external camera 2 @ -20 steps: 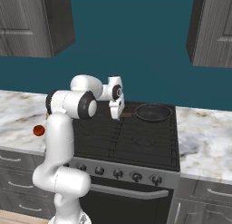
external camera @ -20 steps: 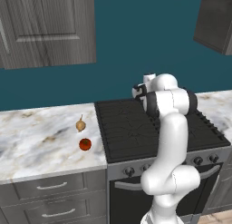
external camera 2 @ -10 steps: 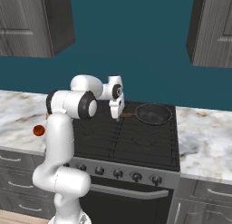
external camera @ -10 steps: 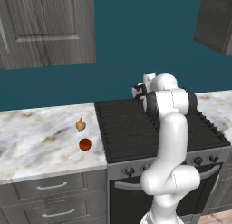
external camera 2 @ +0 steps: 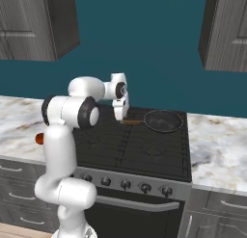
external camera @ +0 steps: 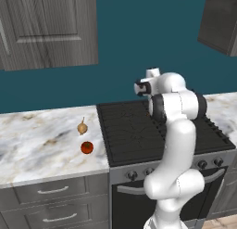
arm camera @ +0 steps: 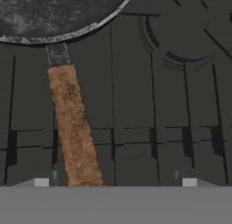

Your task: Place the pan on the rear right burner on the stove. Then place the tomato and the onion in the pan and turn on the rear right burner.

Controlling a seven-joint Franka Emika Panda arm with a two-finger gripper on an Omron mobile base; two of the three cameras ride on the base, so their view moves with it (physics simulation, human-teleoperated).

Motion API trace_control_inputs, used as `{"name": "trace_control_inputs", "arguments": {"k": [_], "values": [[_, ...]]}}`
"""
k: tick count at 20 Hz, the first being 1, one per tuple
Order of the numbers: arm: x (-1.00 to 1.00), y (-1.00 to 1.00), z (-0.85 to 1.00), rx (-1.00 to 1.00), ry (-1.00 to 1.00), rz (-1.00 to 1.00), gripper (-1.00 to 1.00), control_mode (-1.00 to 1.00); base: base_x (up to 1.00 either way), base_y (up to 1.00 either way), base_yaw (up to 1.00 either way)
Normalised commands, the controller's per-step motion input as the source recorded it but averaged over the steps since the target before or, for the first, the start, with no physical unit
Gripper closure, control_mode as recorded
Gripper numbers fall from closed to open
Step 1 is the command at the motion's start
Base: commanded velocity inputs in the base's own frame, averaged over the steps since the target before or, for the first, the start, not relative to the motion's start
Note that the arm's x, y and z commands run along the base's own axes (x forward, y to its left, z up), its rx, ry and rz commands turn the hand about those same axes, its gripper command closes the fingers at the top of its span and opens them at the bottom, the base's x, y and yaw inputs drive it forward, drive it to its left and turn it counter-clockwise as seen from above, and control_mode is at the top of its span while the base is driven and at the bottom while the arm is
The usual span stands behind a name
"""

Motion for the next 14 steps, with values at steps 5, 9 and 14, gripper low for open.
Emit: {"name": "trace_control_inputs", "arguments": {"k": [5, 9, 14], "values": [[-0.38, 0.33, 0.49, 0.00, 0.00, 0.18, -1.00, -1.00, 0.00, 0.00, 0.00], [-0.34, 0.45, 0.34, 0.00, 0.00, 0.27, -1.00, -1.00, 0.00, 0.00, 0.00], [-0.20, 0.55, 0.23, 0.00, 0.00, 0.35, -1.00, -1.00, 0.00, 0.00, 0.00]]}}
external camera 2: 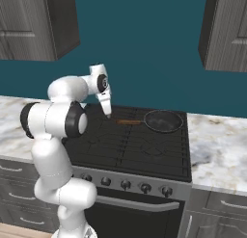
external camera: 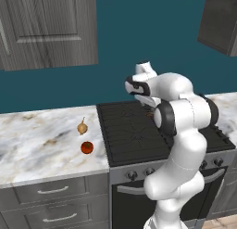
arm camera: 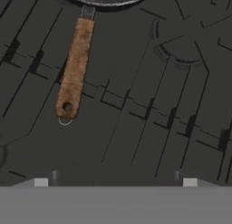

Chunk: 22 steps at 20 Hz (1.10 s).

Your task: Place the pan on the rear right burner on the stove. Then place the tomato and the onion in the pan and turn on the rear right burner.

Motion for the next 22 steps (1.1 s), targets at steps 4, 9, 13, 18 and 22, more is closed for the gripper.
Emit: {"name": "trace_control_inputs", "arguments": {"k": [4, 9, 13, 18, 22], "values": [[-0.16, 0.62, 0.17, 0.00, 0.00, 0.38, -1.00, -1.00, 0.00, 0.00, 0.00], [-0.08, 0.64, 0.01, 0.00, 0.02, 0.37, -1.00, -1.00, 0.00, 0.00, 0.00], [0.00, 0.65, 0.00, 0.00, 0.08, 0.34, -1.00, -1.00, 0.00, 0.00, 0.00], [0.00, 0.65, 0.00, 0.00, 0.09, 0.33, -1.00, -1.00, 0.00, 0.00, 0.00], [0.00, 0.61, 0.00, 0.00, 0.07, 0.30, -1.00, -1.00, 0.00, 0.00, 0.00]]}}
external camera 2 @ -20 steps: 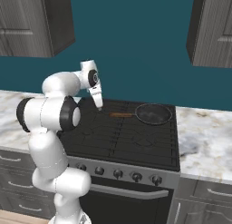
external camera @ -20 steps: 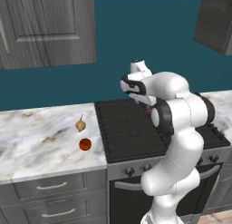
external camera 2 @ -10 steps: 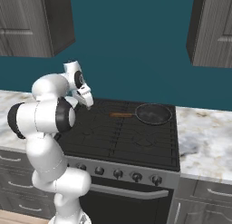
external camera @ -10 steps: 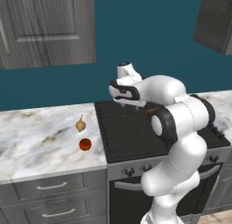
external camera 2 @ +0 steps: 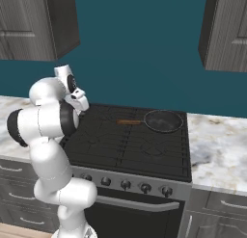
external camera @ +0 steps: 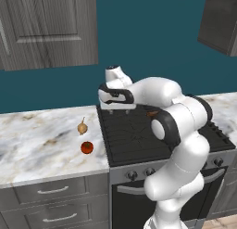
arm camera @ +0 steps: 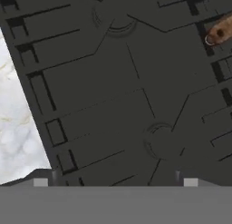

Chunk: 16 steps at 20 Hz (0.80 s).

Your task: Place the pan on the rear right burner on the stove. Then place the tomato and the onion in the pan and turn on the rear right burner.

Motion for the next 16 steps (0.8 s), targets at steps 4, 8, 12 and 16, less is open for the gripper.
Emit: {"name": "trace_control_inputs", "arguments": {"k": [4, 8, 12, 16], "values": [[-0.07, 0.61, 0.00, 0.00, 0.00, 0.24, -1.00, -1.00, 0.00, 0.00, 0.00], [-0.02, 0.51, -0.05, 0.01, 0.00, 0.18, -1.00, -1.00, 0.00, 0.00, 0.00], [0.00, 0.39, -0.14, 0.04, 0.00, 0.11, -1.00, -1.00, 0.00, 0.00, 0.00], [0.00, 0.30, -0.14, 0.08, 0.00, 0.08, -1.00, -1.00, 0.00, 0.00, 0.00]]}}
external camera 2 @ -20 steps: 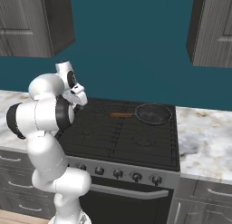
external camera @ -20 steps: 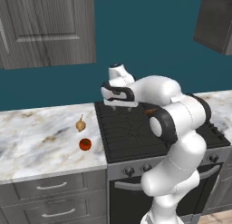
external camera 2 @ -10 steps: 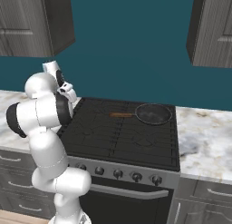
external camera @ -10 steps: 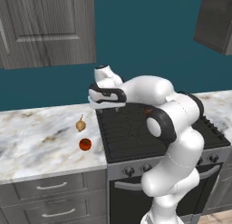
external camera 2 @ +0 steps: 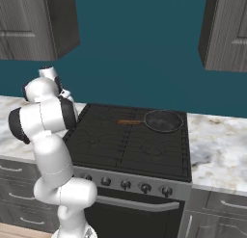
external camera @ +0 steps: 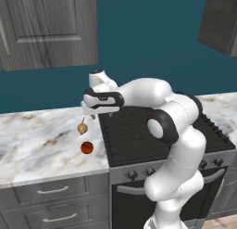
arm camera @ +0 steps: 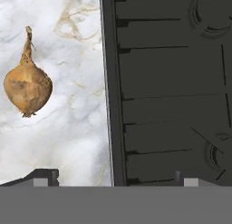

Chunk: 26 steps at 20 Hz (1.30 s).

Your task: Place the pan on the rear right burner on the stove. Then place the tomato and the onion in the pan and turn on the rear right burner.

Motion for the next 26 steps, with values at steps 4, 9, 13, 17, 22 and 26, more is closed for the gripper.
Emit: {"name": "trace_control_inputs", "arguments": {"k": [4, 9, 13, 17, 22, 26], "values": [[0.00, 0.32, -0.16, 0.07, 0.00, 0.08, -1.00, -1.00, 0.00, 0.00, 0.00], [0.00, 0.26, -0.15, 0.03, 0.00, 0.08, -1.00, -1.00, 0.00, 0.00, 0.00], [0.00, 0.19, -0.18, 0.02, 0.00, 0.08, -1.00, -1.00, 0.00, 0.00, 0.00], [0.00, 0.18, -0.18, 0.02, 0.00, 0.07, -1.00, -1.00, 0.00, 0.00, 0.00], [0.02, 0.17, -0.19, 0.02, 0.00, 0.07, -1.00, -1.00, 0.00, 0.00, 0.00], [0.08, 0.18, -0.16, 0.02, 0.00, 0.07, -1.00, -1.00, 0.00, 0.00, 0.00]]}}
